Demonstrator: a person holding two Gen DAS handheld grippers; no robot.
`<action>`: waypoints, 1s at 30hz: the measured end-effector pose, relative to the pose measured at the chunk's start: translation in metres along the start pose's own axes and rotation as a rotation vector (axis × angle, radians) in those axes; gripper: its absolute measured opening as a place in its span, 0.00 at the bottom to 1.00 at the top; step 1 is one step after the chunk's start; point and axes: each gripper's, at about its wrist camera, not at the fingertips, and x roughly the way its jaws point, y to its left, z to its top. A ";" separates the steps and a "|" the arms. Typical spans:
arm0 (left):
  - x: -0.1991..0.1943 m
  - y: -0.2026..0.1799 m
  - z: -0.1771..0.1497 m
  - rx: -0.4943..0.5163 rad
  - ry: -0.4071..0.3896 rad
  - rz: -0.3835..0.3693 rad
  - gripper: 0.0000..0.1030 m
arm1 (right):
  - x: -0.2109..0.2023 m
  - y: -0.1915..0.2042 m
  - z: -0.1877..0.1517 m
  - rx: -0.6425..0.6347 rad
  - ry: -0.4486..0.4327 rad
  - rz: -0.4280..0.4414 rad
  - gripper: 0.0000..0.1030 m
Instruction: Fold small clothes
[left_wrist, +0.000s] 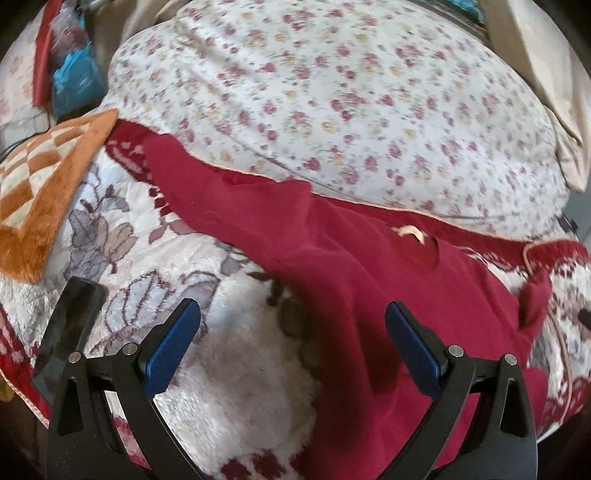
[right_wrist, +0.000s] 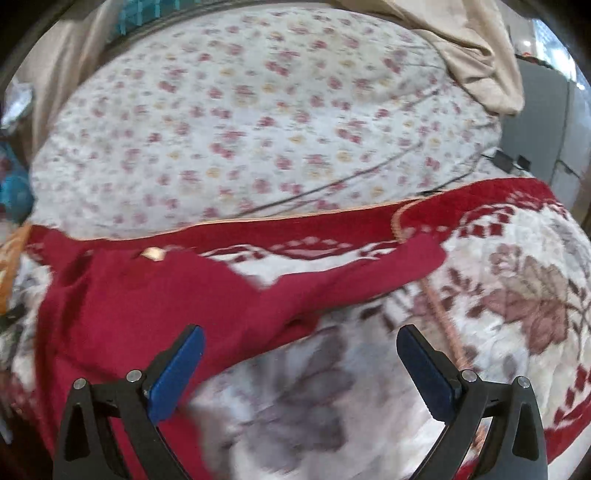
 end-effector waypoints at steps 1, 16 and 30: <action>-0.001 -0.003 -0.001 0.013 0.000 0.004 0.98 | -0.005 0.006 -0.003 -0.003 -0.006 0.014 1.00; 0.007 -0.022 -0.003 0.104 0.008 0.056 0.98 | 0.017 0.120 0.001 -0.125 0.066 0.190 1.00; 0.037 -0.021 -0.001 0.063 0.062 0.066 0.98 | 0.064 0.145 -0.005 -0.140 0.106 0.232 1.00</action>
